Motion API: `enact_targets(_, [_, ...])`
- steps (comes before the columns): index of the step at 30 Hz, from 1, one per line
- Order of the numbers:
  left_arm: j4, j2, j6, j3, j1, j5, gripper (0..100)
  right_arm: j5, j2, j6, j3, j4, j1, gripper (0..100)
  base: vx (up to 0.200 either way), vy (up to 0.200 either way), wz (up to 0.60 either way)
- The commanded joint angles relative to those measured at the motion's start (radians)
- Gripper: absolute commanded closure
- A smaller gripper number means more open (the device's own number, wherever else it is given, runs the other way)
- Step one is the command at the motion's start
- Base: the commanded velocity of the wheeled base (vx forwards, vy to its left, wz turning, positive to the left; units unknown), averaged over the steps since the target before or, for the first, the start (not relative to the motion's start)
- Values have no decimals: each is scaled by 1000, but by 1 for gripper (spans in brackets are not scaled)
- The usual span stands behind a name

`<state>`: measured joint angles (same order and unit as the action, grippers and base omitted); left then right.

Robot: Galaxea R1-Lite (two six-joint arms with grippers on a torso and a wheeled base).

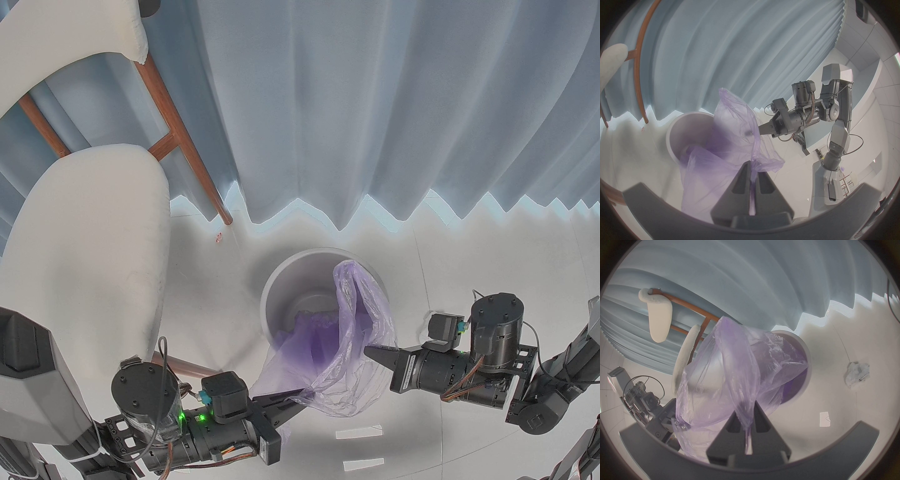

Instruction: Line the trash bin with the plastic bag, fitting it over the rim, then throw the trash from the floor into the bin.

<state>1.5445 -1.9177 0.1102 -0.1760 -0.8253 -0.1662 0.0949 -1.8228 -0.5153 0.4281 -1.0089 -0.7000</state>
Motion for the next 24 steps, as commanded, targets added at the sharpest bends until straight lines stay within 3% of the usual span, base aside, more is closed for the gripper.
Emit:
enact_targets(1, [0,0,3,-4,3,-3,100,0,2,0,0,0,5,100,0,0,0])
enact_targets(11, [2,-6,34,-19,31,-4,100,-6,-61,1,-20,-142,24,100,0,0,0])
enact_targets(14, [2,-6,29,-17,31,-4,100,-23,-84,6,-28,-181,24,100,0,0,0])
enact_targets(15, [2,-6,28,-16,29,-4,100,-60,-127,35,-35,-252,22,100,0,0,0])
enact_targets(18, [2,-7,28,-11,28,-4,100,-89,-174,72,-42,-339,22,100,0,0,0])
enact_targets(19, [2,-7,28,-11,29,-4,0,-93,-184,75,-45,-362,22,100,0,0,0])
enact_targets(24, [2,-1,29,-17,26,-3,0,-93,-196,78,-49,-474,22,100,0,0,0])
